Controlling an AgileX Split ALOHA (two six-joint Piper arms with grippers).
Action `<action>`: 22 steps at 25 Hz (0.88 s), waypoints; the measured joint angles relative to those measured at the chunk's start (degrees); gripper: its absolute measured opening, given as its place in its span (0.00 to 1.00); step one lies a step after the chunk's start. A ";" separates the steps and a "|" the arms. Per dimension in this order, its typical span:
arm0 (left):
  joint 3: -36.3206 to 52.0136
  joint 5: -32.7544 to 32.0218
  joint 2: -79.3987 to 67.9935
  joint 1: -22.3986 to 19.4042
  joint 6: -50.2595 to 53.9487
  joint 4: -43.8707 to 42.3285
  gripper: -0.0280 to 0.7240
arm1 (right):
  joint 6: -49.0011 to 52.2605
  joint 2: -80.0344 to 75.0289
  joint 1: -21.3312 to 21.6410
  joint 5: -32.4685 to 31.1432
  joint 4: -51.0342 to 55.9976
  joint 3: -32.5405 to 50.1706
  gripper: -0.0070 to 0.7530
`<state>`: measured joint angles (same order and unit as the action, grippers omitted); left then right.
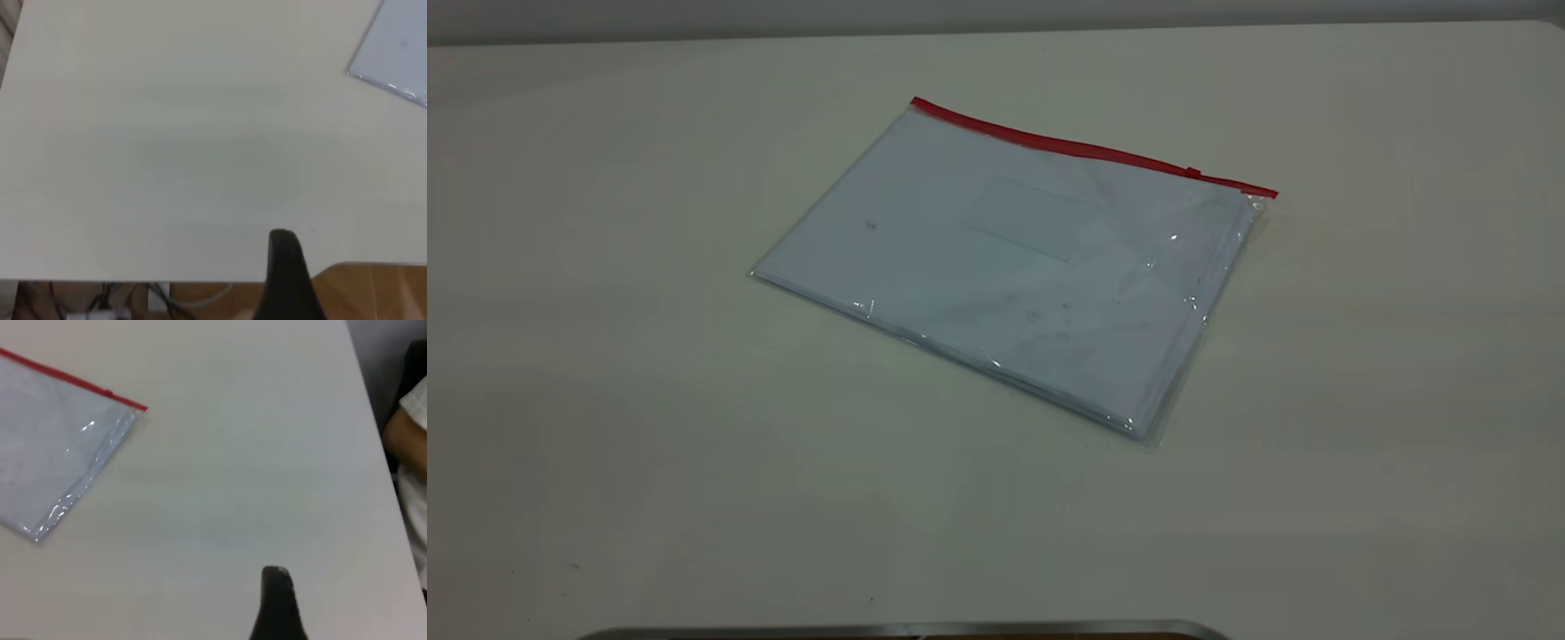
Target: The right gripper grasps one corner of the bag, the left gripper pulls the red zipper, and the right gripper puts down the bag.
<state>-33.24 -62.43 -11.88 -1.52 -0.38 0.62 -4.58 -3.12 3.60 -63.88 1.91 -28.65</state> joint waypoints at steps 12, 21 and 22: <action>-18.59 13.23 -43.21 0.00 -0.11 1.05 0.82 | 0.25 -34.83 0.00 11.90 7.30 -10.51 0.79; -32.44 22.87 -67.93 0.00 -1.93 3.96 0.82 | -7.71 -53.39 0.00 22.97 18.10 -10.53 0.79; -33.41 23.55 -70.43 0.00 -3.11 4.33 0.82 | -9.12 -55.66 0.00 24.48 18.98 -10.58 0.79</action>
<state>-66.65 -38.88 -82.31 -1.52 -3.49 4.95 -13.70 -58.78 3.60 -39.40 20.88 -39.23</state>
